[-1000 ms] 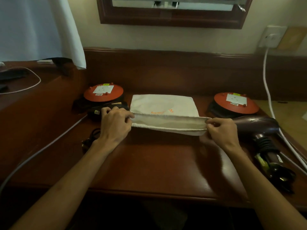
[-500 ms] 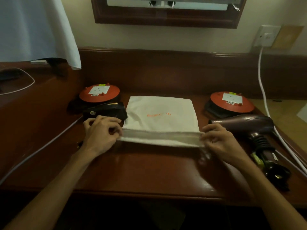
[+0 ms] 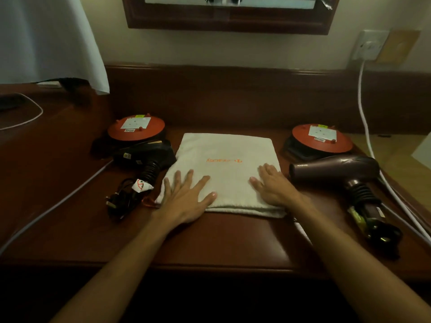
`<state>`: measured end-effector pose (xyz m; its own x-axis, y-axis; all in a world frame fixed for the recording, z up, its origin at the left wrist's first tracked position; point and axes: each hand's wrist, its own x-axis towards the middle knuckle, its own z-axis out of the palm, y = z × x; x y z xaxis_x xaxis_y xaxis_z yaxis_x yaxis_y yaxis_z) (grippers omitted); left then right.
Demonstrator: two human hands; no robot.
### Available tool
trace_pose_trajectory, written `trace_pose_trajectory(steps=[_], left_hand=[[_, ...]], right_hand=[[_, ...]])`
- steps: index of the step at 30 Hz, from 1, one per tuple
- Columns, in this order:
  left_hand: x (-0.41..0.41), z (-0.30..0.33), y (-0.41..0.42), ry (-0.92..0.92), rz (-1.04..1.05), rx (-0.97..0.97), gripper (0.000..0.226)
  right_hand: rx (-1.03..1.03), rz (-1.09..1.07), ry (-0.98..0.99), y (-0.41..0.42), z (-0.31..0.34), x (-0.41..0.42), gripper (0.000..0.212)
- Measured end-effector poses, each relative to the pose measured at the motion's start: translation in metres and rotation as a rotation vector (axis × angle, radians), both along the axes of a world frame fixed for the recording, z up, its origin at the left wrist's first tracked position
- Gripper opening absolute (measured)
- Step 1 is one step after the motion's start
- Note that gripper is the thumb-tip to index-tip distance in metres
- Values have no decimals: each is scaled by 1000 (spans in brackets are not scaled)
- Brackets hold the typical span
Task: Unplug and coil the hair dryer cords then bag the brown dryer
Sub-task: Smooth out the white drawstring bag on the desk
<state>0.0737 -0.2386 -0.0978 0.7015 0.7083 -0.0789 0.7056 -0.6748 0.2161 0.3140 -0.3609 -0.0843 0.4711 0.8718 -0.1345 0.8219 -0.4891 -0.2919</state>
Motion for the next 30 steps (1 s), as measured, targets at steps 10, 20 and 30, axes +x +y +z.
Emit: trace_pose_trajectory(steps=[10,20,30], left_hand=[[22,7,-13,-29,32,2,75],[57,-1,-2,-50,151,-16,84],[110,32,-71,-573,-193,41,39]], right_hand=[[14,0,-40,6,2,-2,78],[18,37,-94,14,-1,14,77],[647,-269,-298,-106,57,32,30]])
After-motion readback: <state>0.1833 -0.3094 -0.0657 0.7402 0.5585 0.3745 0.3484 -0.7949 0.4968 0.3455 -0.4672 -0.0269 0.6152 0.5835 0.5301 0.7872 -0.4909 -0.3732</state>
